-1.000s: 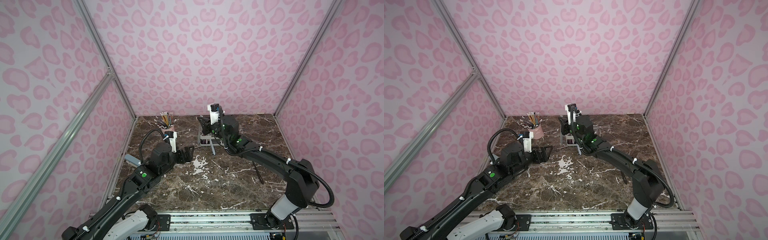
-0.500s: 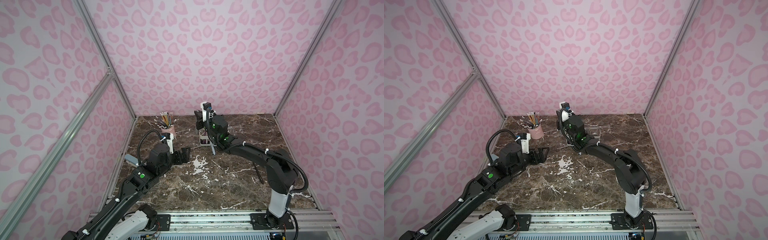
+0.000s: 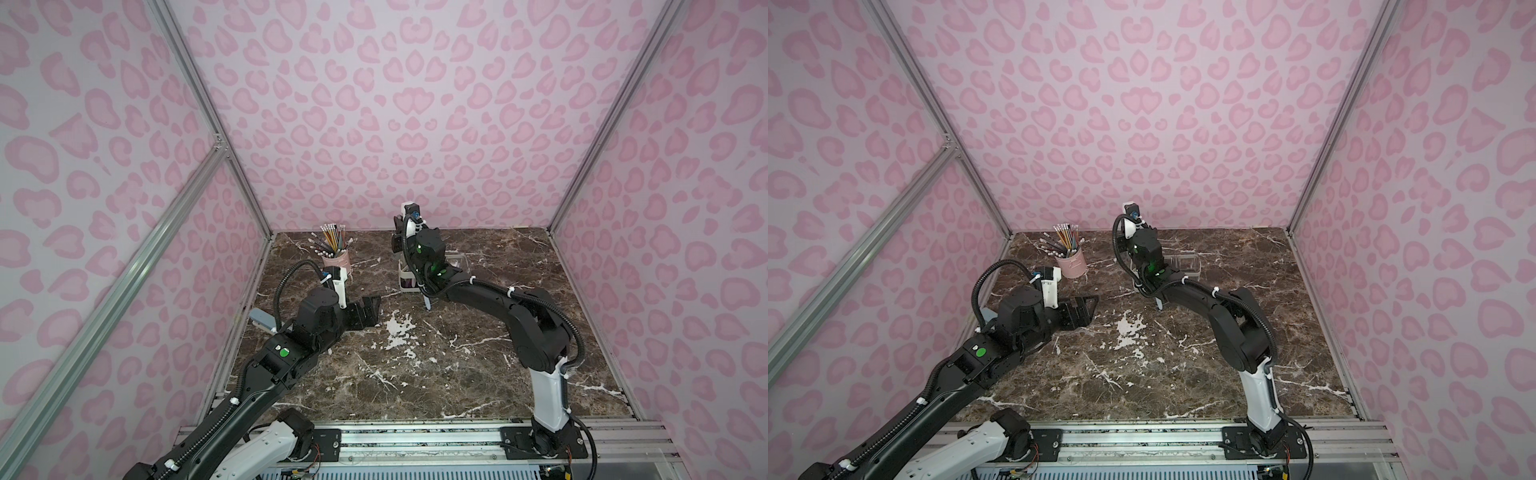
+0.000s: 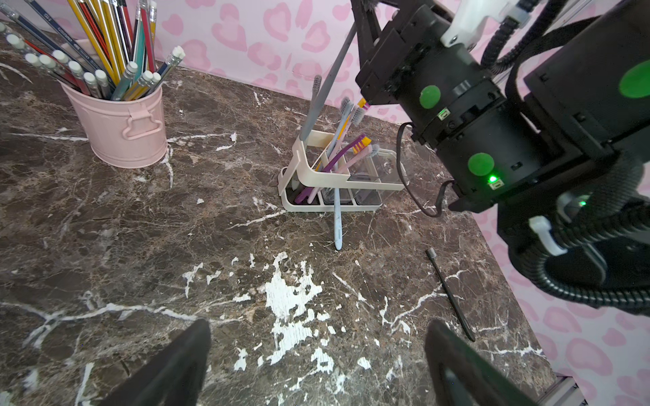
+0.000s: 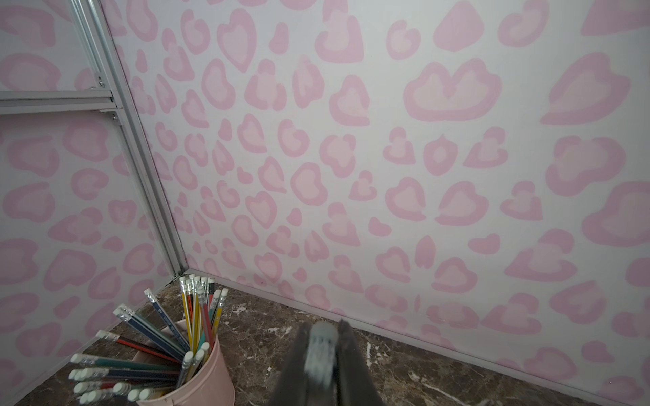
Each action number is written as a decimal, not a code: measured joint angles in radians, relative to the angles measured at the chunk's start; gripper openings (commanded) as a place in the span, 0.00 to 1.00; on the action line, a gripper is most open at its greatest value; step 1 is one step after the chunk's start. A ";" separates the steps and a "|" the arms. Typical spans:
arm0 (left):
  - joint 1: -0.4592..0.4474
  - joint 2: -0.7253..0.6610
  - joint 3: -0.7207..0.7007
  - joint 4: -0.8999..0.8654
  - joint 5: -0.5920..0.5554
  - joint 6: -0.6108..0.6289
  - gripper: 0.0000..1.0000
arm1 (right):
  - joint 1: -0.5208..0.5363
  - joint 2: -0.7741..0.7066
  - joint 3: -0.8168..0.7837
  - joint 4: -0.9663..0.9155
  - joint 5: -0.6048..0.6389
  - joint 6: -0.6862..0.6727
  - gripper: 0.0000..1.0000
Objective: Place the toothbrush into the toothbrush holder
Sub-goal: Place the toothbrush in the toothbrush holder.
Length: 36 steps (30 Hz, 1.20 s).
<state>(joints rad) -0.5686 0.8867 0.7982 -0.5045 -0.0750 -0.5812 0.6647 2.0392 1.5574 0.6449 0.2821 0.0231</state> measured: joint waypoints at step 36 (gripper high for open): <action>0.002 -0.013 -0.005 0.000 0.000 0.000 0.97 | -0.011 0.012 -0.061 -0.057 0.010 0.031 0.25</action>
<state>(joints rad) -0.5667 0.8738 0.7933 -0.5045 -0.0750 -0.5812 0.6540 2.0510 1.4963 0.5877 0.2920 0.0536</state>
